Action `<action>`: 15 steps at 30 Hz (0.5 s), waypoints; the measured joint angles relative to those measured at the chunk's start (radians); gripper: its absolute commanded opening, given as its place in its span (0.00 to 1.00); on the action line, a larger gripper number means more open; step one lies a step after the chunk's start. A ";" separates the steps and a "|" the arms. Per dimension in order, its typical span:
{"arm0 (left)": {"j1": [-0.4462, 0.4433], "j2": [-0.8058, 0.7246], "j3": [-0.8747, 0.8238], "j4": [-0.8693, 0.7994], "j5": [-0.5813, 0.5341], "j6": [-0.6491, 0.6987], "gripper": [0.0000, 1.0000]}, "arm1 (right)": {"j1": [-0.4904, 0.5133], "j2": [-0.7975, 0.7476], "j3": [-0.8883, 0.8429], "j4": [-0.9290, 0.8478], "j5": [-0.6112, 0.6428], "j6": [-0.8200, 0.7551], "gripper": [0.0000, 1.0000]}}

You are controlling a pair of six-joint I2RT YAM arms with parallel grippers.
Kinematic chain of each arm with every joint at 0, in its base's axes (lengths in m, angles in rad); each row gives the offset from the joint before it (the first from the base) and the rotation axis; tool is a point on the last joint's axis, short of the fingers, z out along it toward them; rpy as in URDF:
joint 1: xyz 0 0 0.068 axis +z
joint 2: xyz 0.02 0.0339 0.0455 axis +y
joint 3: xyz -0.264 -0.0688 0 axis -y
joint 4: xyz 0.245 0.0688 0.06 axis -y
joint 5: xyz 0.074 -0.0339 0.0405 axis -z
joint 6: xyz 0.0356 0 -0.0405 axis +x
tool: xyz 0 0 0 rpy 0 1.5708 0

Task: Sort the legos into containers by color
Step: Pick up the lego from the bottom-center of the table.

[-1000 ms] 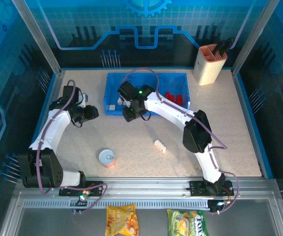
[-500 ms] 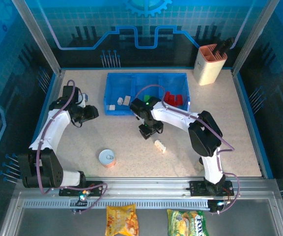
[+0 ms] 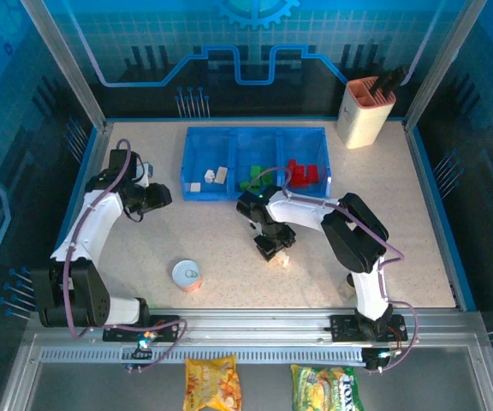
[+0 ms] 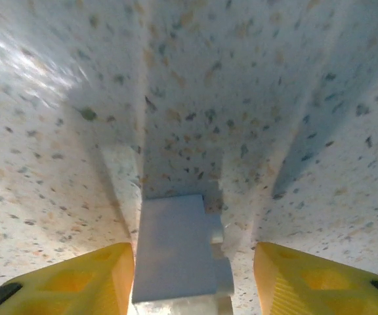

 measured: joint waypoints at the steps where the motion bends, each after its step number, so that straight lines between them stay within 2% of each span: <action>1: 0.000 0.000 0.000 0.000 0.000 0.000 0.46 | 0.000 -0.002 -0.010 0.004 -0.005 0.003 0.51; 15: 0.000 0.000 0.000 0.000 0.000 0.000 0.45 | 0.000 -0.024 -0.038 0.019 -0.018 0.023 0.36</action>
